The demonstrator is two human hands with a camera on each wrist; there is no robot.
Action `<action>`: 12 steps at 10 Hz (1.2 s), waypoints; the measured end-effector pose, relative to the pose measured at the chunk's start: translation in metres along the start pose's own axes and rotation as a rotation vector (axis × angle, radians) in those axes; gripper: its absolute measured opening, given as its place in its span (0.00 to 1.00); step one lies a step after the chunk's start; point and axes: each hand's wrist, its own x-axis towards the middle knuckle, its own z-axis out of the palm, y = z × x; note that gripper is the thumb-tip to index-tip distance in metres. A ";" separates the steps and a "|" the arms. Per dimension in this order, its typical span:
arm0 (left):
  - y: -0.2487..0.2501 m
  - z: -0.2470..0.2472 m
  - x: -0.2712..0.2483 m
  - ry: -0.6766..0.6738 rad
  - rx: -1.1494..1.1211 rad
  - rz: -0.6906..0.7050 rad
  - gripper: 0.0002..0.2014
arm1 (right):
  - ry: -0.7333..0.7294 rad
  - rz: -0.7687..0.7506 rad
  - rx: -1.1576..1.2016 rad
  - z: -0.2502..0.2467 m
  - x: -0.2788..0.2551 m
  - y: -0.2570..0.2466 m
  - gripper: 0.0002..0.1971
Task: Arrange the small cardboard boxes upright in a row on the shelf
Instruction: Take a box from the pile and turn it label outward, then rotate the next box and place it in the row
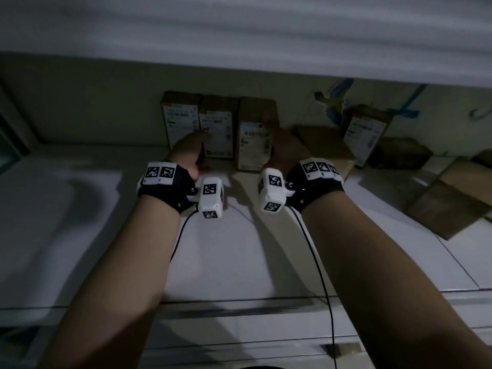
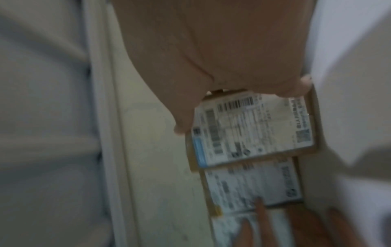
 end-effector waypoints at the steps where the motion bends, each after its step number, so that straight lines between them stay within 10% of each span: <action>1: 0.000 -0.004 0.001 -0.036 -0.007 -0.035 0.07 | 0.027 0.011 0.006 0.004 -0.020 -0.015 0.19; 3: -0.002 -0.008 0.002 -0.104 -0.132 -0.062 0.13 | -0.076 0.115 0.008 0.001 -0.026 -0.027 0.41; 6: -0.002 0.006 -0.021 -0.109 -0.107 0.024 0.10 | 0.009 -0.008 0.123 -0.002 -0.100 -0.029 0.06; 9: -0.010 0.110 -0.066 -0.391 0.049 0.026 0.11 | 0.191 -0.215 0.284 -0.058 -0.114 -0.033 0.08; 12: -0.045 0.161 -0.083 -0.289 -0.078 -0.073 0.07 | 0.448 -0.211 0.161 -0.117 -0.118 -0.031 0.15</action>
